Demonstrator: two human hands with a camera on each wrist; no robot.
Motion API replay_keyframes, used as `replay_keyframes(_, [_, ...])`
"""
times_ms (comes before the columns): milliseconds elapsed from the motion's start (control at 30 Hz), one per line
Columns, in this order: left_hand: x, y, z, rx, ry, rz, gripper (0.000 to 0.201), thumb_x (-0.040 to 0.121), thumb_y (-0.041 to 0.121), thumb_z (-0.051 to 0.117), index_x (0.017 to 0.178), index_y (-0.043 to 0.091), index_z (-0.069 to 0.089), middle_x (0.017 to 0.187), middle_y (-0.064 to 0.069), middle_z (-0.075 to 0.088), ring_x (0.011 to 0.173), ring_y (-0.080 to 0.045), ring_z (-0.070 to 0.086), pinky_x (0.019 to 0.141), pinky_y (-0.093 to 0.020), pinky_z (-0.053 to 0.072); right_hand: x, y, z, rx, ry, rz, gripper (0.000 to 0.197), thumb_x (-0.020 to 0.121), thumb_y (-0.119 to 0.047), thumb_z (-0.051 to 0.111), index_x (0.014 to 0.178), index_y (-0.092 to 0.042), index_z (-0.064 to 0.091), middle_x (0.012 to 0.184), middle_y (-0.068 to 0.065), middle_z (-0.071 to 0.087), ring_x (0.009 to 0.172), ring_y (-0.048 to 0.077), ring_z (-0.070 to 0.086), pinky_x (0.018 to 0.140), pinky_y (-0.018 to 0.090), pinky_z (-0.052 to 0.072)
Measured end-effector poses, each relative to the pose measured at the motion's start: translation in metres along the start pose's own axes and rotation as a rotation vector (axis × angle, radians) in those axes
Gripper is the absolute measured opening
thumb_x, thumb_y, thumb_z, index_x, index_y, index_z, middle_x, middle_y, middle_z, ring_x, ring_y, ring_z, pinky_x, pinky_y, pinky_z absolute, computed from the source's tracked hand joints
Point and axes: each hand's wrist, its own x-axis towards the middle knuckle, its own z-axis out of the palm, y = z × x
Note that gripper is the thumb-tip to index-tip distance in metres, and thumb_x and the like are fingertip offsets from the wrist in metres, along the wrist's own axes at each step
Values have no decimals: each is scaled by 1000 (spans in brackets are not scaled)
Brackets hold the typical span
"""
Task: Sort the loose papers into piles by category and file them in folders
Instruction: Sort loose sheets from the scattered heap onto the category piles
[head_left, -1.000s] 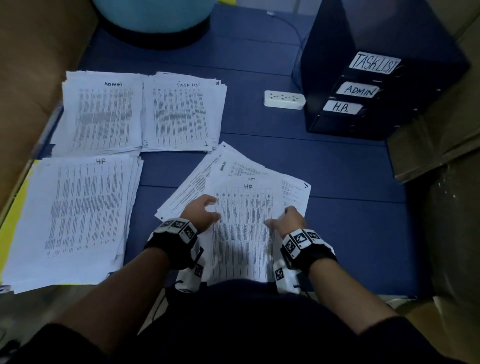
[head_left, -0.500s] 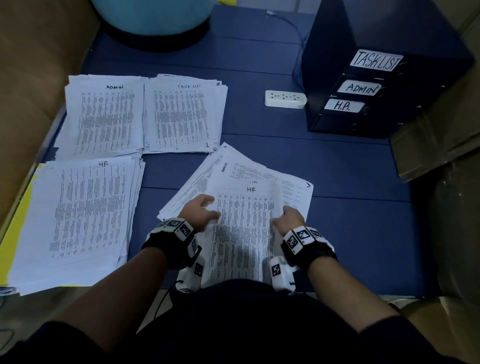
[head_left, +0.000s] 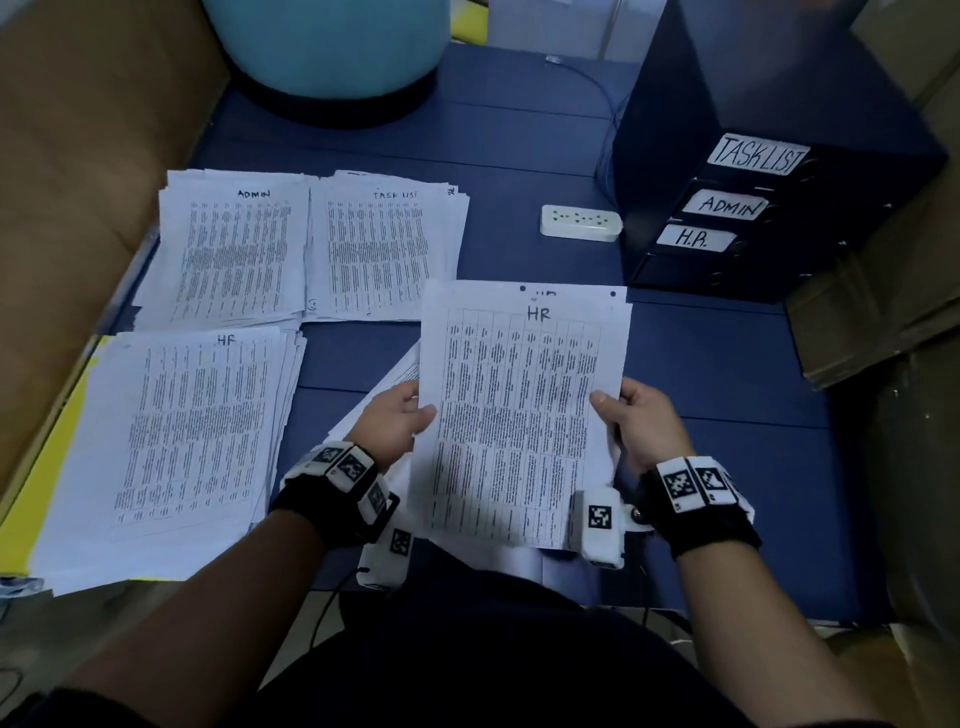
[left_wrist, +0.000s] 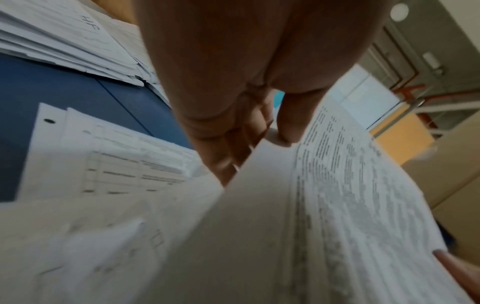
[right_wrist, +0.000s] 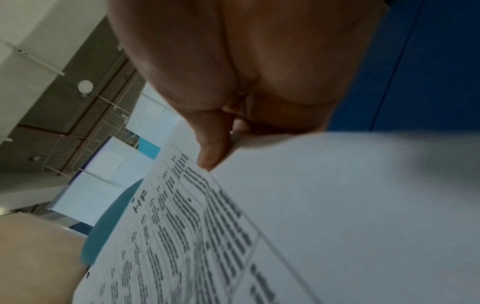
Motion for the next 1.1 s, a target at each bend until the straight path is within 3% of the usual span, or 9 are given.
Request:
replay_keyframes(133, [-6, 18, -1, -62, 102, 104, 15, 95, -4, 47, 104, -2, 59, 48, -3, 61, 37, 3, 49, 44, -12, 39, -1, -11, 4, -55, 6, -45, 16, 96, -6, 56, 102, -10, 70, 103, 10, 74, 100, 29, 68, 98, 48, 51])
replay_keyframes(300, [2, 14, -12, -7, 260, 134, 4, 91, 10, 61, 91, 8, 64, 49, 10, 54, 41, -10, 41, 49, -25, 34, -3, -6, 11, -179, -65, -42, 22, 88, -5, 66, 106, -17, 67, 104, 4, 75, 101, 28, 69, 95, 53, 51])
replay_keyframes(400, [4, 12, -15, -52, 232, 148, 13, 94, 12, 58, 106, 15, 62, 94, 2, 70, 78, -13, 64, 75, -31, 51, -2, -9, 18, -173, -57, -80, 25, 87, 0, 66, 107, -15, 68, 104, 4, 75, 100, 24, 70, 96, 47, 52])
replay_keyframes(467, [3, 11, -15, -57, 207, 159, 21, 97, 11, 52, 112, 22, 59, 114, 3, 67, 105, -14, 62, 94, -32, 46, -2, -13, 22, -168, -30, -124, 20, 88, 1, 64, 103, -11, 69, 99, 4, 75, 93, 17, 72, 89, 37, 55])
replay_keyframes(567, [4, 14, -15, -96, 233, 156, 25, 98, 8, 46, 114, 21, 61, 113, 3, 68, 106, -14, 63, 95, -33, 46, -2, -24, 25, -211, 81, -206, 10, 90, -1, 62, 93, -7, 70, 82, -1, 71, 64, -1, 66, 64, 17, 52])
replay_keyframes(633, [7, 17, -18, -108, 264, 145, 28, 99, 10, 46, 122, 16, 60, 118, 1, 67, 111, -15, 61, 100, -36, 45, 3, -27, 22, -252, 203, -228, 13, 92, -6, 59, 84, -10, 68, 74, -1, 66, 59, 6, 57, 53, 13, 46])
replay_keyframes(800, [17, 22, -35, -98, 325, 129, 23, 99, 13, 46, 112, 23, 62, 116, 1, 67, 109, -18, 61, 104, -44, 43, 22, -36, -8, -33, 608, -193, 31, 91, -16, 52, 63, -28, 56, 65, 5, 52, 55, 21, 48, 53, 29, 43])
replay_keyframes(900, [18, 28, -40, -106, 355, 124, 24, 99, 12, 47, 116, 21, 61, 116, -2, 67, 108, -21, 62, 104, -47, 42, 23, -42, -27, 23, 660, -163, 36, 96, -16, 50, 63, -23, 40, 55, 10, 37, 36, 18, 36, 39, 20, 30])
replay_keyframes(1100, [16, 34, -35, -143, 339, 119, 26, 99, 11, 46, 120, 17, 61, 116, -5, 68, 103, -39, 60, 101, -51, 40, 19, -40, -22, 22, 594, -197, 30, 96, -12, 48, 67, -19, 44, 54, 7, 38, 29, 15, 34, 40, 22, 30])
